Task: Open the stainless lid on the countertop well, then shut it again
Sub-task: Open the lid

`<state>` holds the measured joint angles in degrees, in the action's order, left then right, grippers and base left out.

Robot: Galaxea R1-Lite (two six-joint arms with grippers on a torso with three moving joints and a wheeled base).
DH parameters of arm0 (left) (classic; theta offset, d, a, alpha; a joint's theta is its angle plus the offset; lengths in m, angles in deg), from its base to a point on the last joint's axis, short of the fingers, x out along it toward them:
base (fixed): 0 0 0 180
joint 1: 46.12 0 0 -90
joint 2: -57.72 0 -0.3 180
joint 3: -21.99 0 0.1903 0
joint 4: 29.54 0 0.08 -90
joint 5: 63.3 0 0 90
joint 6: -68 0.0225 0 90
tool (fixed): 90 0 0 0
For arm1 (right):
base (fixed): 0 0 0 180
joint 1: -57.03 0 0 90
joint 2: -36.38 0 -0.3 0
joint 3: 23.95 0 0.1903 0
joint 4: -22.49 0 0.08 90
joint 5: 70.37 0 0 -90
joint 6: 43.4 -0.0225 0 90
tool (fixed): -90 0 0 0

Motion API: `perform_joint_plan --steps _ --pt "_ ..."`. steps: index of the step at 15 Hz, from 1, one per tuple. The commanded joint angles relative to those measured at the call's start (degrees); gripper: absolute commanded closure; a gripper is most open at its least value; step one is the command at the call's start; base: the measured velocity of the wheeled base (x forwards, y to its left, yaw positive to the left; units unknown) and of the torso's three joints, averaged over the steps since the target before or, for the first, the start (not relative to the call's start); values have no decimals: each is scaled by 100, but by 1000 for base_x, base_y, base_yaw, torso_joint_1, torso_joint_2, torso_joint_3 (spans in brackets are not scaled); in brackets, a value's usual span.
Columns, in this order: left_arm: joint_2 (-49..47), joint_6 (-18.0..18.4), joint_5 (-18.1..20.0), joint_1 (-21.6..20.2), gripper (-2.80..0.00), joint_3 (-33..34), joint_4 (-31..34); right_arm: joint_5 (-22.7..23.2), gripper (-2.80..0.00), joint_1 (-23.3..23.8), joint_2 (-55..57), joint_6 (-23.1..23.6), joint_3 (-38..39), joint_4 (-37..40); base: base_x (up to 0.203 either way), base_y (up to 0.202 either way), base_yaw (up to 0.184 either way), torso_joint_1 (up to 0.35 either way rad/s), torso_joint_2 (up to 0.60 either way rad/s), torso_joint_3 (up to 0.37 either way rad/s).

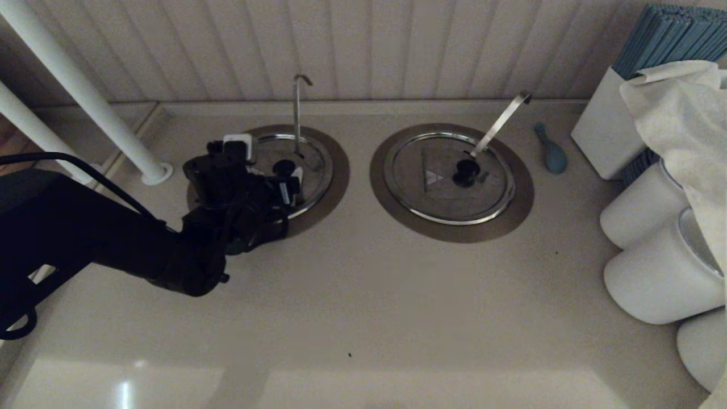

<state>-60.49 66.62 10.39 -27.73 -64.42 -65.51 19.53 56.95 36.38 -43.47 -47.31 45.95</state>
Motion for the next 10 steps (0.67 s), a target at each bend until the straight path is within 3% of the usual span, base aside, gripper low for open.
perform_joint_plan --steps 1,10 --pt "1 -3 -12 -20 -280 -7 -35 1 -280 -1 8 -1 0 -1 0 0 0 0 0 0" --pt "165 -3 -4 -115 -280 -60 -35 1 -280 -1 9 -1 0 -1 0 0 0 0 0 0"
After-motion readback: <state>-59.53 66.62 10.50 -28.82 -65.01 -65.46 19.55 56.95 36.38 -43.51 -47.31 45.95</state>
